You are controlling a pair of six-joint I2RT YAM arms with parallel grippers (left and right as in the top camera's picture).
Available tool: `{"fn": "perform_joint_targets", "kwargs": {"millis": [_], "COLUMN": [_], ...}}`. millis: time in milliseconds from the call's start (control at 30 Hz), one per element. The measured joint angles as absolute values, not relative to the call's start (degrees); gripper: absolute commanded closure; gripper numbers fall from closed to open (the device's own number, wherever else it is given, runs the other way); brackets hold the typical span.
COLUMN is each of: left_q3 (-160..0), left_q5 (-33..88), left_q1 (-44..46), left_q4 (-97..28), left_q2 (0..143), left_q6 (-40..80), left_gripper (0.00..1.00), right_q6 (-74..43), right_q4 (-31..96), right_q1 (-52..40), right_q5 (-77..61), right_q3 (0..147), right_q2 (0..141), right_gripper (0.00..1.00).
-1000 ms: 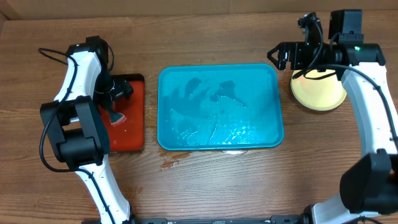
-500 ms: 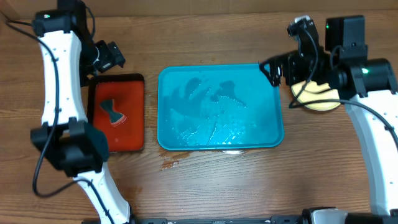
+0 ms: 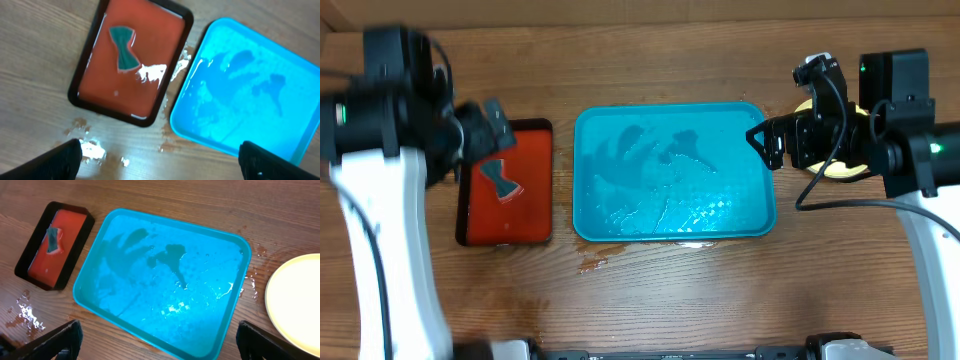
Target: Clean dirty plates on tray and stack at the side
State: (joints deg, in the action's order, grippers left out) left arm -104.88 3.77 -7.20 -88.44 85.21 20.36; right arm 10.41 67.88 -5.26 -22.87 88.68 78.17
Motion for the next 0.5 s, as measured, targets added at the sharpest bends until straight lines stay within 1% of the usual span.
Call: {"fn": "perform_joint_targets", "kwargs": {"millis": [233, 333, 500], "left_q3": [-72.8, -66.3, -61.7], "left_q5": [3.2, 3.2, 3.2], "left_q1": [-7.2, -7.2, -7.2], "left_q4": [-67.7, -62.5, -60.1], "left_q2": [62.0, 56.9, 54.6], "left_q6": [21.1, 21.3, 21.5], "left_gripper": [0.00, 0.01, 0.00], "right_q6": [10.5, 10.3, 10.3], "right_q4": [56.8, 53.8, 50.5], "right_q1": [-5.2, -5.2, -5.2], "right_q5": [-22.9, -23.0, -23.1], "right_q3": [74.4, 73.6, 73.6], "right_q2": [76.6, 77.0, 76.9], "right_gripper": [0.00, 0.00, 0.00]}}
